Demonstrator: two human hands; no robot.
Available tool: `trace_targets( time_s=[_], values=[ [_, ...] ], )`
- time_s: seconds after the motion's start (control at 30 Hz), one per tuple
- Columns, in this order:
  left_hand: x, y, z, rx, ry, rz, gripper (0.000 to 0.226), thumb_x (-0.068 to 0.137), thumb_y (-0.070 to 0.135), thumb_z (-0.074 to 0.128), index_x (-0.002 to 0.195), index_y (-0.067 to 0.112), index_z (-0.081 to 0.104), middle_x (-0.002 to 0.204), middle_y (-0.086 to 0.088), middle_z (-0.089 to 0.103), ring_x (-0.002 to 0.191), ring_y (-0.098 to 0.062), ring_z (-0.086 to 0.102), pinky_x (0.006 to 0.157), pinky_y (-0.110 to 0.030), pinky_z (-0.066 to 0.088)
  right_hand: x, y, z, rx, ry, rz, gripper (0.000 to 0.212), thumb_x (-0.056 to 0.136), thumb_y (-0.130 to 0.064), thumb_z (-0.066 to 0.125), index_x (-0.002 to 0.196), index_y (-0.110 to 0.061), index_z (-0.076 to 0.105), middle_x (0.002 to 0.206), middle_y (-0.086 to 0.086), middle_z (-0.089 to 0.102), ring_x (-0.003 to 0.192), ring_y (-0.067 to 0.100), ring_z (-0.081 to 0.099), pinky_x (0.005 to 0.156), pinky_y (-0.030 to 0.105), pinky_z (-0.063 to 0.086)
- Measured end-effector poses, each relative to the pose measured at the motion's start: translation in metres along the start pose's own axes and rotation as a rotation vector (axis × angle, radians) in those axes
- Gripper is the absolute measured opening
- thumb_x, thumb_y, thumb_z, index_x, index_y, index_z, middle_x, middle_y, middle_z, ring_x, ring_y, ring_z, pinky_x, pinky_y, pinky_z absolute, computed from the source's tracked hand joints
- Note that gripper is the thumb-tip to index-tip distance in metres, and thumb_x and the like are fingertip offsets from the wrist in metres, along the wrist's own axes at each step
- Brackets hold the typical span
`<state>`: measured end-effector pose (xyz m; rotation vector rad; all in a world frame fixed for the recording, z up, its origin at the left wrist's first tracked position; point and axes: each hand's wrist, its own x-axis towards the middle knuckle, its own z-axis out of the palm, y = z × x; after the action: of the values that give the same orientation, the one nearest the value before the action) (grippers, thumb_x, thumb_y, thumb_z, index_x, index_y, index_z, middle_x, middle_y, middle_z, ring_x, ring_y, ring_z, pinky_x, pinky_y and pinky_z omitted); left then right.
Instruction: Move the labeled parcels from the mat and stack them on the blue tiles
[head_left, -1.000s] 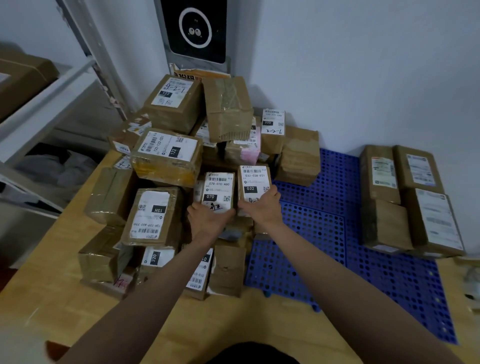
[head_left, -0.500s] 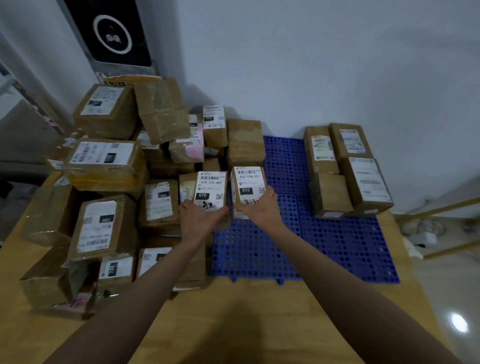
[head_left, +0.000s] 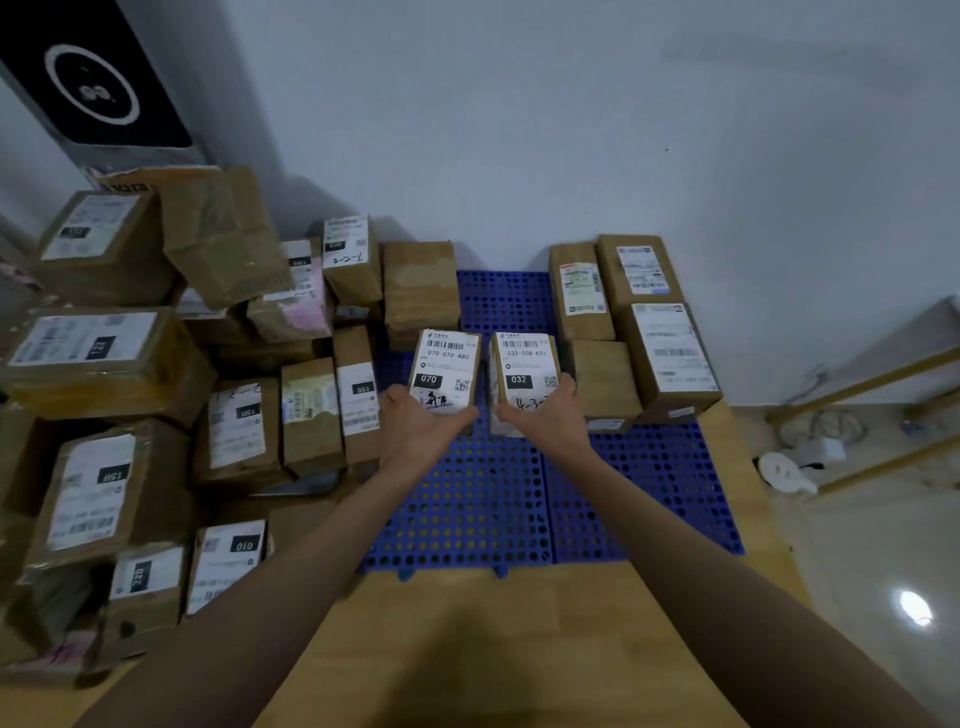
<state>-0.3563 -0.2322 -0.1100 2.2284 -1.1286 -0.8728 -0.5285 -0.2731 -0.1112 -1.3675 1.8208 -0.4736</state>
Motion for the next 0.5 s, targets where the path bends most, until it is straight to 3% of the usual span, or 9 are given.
trace_targets(
  time_s=[0.2,0.3,0.4,0.5],
  values=[
    [0.038,0.059,0.021,-0.013,0.01,0.065,0.104,0.055,0.066,0.078,0.131,0.008,0.035,0.128,-0.007,0.039,0.115,-0.025,0.048,0.09,-0.04,0.051,0.053,-0.004,-0.04,0.056,0.042,-0.038,0.094,0.07,-0.046,0.081,0.138,-0.008,0.03,0.137,0.01,0.041,0.119,0.026,0.051,0.088,0.042,0.052],
    [0.067,0.088,0.03,-0.013,0.02,0.091,0.101,0.056,0.063,0.079,0.128,0.007,0.038,0.125,-0.007,0.042,0.115,-0.024,0.047,0.089,-0.037,0.048,0.086,-0.016,-0.052,0.084,0.083,-0.056,0.098,0.067,-0.043,0.082,0.14,-0.008,0.028,0.135,0.008,0.042,0.116,0.023,0.05,0.088,0.037,0.05],
    [0.101,0.114,0.039,-0.002,0.021,0.086,0.098,0.056,0.063,0.078,0.126,0.008,0.039,0.121,-0.006,0.045,0.111,-0.023,0.049,0.086,-0.038,0.051,0.124,-0.03,-0.058,0.086,0.089,-0.058,0.102,0.066,-0.041,0.082,0.143,-0.006,0.025,0.136,0.01,0.041,0.122,0.027,0.048,0.096,0.043,0.049],
    [0.138,0.131,0.048,0.002,0.006,0.07,0.097,0.056,0.061,0.078,0.127,0.007,0.04,0.12,-0.005,0.044,0.109,-0.023,0.052,0.085,-0.041,0.054,0.162,-0.042,-0.058,0.073,0.084,-0.054,0.104,0.067,-0.041,0.082,0.145,-0.005,0.023,0.138,0.011,0.04,0.124,0.029,0.047,0.093,0.041,0.049]
  ],
)
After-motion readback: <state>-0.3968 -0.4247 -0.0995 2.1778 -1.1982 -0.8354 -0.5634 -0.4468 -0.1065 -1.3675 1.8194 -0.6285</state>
